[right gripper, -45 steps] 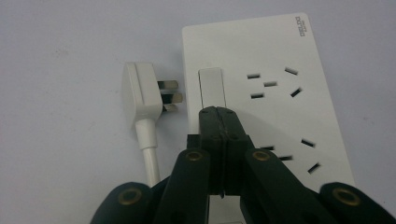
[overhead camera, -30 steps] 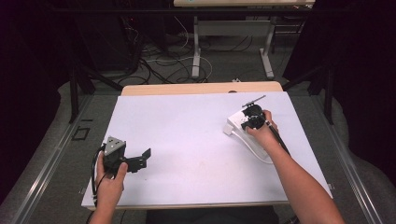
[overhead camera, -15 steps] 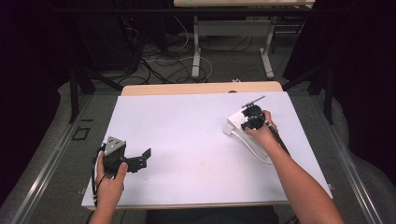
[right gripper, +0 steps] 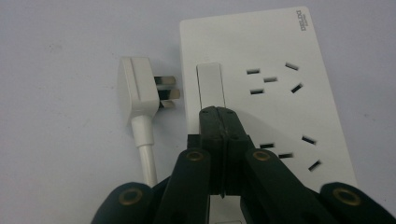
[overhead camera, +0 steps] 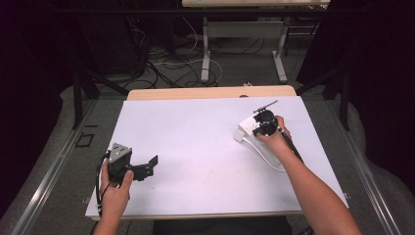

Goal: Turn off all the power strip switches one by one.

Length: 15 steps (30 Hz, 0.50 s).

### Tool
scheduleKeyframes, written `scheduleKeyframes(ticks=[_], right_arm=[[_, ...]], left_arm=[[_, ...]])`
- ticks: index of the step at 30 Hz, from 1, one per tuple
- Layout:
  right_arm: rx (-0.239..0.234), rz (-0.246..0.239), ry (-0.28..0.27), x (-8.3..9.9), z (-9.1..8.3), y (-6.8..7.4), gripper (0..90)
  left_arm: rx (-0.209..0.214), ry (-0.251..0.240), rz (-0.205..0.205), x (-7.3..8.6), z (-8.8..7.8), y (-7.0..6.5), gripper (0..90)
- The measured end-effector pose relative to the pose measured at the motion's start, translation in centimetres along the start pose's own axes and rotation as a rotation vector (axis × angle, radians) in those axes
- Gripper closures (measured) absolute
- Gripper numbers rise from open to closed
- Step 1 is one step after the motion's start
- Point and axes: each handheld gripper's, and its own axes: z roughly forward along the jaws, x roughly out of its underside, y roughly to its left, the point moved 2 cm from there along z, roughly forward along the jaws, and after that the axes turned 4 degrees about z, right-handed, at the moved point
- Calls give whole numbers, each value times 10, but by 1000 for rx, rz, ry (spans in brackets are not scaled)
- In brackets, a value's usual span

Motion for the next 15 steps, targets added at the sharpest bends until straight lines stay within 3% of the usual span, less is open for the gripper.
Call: scheduleKeyframes(ticks=[7, 9, 11, 12, 15], right_arm=[[-3, 17, -7, -2, -3, -1, 900], [-2, -3, -11, -2, -4, -3, 900], [0, 26, -12, -3, -4, -2, 900], [-8, 11, -15, -3, -5, -3, 900], [-1, 33, -10, -3, -6, -4, 900]], left_arm=[[0, 2, 2, 0, 0, 0, 4], [0, 2, 2, 0, 0, 0, 4], [0, 1, 1, 0, 0, 0, 3], [0, 1, 2, 0, 0, 0, 3], [0, 2, 2, 0, 1, 0, 4]])
